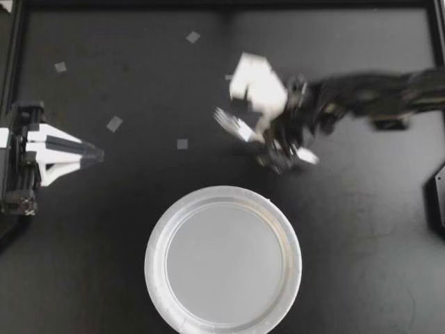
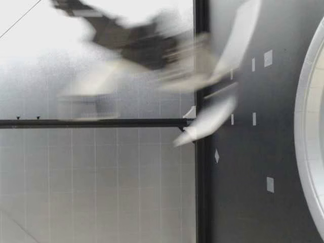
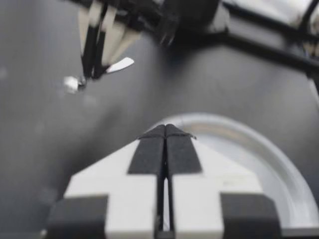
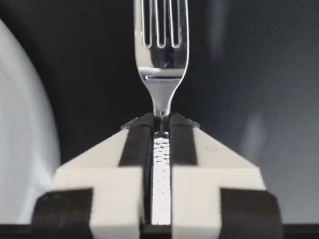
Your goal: Pick up the fork and place it on the plate.
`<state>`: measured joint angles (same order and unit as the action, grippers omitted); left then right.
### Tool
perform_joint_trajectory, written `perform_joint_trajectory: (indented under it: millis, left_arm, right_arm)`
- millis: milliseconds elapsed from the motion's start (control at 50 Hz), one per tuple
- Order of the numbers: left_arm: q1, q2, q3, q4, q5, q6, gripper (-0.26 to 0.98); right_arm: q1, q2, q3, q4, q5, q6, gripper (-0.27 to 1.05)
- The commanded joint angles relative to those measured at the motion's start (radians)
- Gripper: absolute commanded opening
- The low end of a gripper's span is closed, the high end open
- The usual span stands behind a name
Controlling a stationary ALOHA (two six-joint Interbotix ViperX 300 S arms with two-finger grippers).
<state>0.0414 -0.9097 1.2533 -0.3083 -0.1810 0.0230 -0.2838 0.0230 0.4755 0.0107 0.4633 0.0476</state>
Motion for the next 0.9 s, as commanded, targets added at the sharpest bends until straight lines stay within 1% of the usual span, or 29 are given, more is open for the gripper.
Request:
perform_joint_trajectory:
  millis: [0,100,180,240,300,320,360,420,460,540,620,740,880]
  left_arm:
    - [-0.003,0.012,-0.008,0.011,-0.071,0.02,-0.08]
    - [-0.003,0.034,-0.023,0.025,-0.114,0.092,-0.04]
    - [-0.003,0.058,-0.052,0.025,-0.123,0.153,0.06]
    - [-0.003,0.078,-0.08,0.025,-0.121,0.193,0.19]
    - [-0.003,0.097,-0.107,0.025,-0.124,0.224,0.38]
    - [-0.003,0.103,-0.117,0.025,-0.127,0.23,0.47]
    - [-0.003,0.11,-0.13,0.025,-0.132,0.239,0.58]
    - [-0.003,0.123,-0.15,0.025,-0.146,0.261,0.7]
    - [-0.002,0.129,-0.158,0.025,-0.161,0.273,0.69]
    - [-0.003,0.144,-0.169,0.025,-0.221,0.287,0.63]
    - [-0.003,0.164,-0.169,0.025,-0.295,0.282,0.6]
    - [-0.003,0.216,-0.176,0.023,-0.364,0.272,0.6]
    - [-0.003,0.311,-0.218,0.028,-0.367,0.239,0.6]
  right_arm:
    - [0.003,-0.129,-0.057,0.0,-0.075,-0.017,0.09]
    - [0.037,-0.235,-0.066,0.0,-0.244,-0.048,0.09]
    - [0.077,-0.299,-0.049,-0.003,-0.402,-0.072,0.09]
    - [0.101,-0.328,-0.029,-0.008,-0.499,-0.098,0.09]
    - [0.123,-0.344,-0.002,-0.014,-0.583,-0.117,0.09]
    - [0.127,-0.347,0.006,-0.015,-0.604,-0.12,0.09]
    - [0.138,-0.348,0.023,-0.023,-0.663,-0.124,0.09]
    - [0.149,-0.347,0.048,-0.046,-0.755,-0.126,0.09]
    - [0.155,-0.344,0.061,-0.067,-0.815,-0.126,0.09]
    - [0.161,-0.327,0.092,-0.124,-0.985,-0.124,0.09]
    - [0.161,-0.298,0.106,-0.173,-1.135,-0.115,0.09]
    - [0.161,-0.222,0.1,-0.227,-1.281,-0.081,0.09]
    - [0.161,-0.12,0.066,-0.275,-1.373,-0.031,0.09]
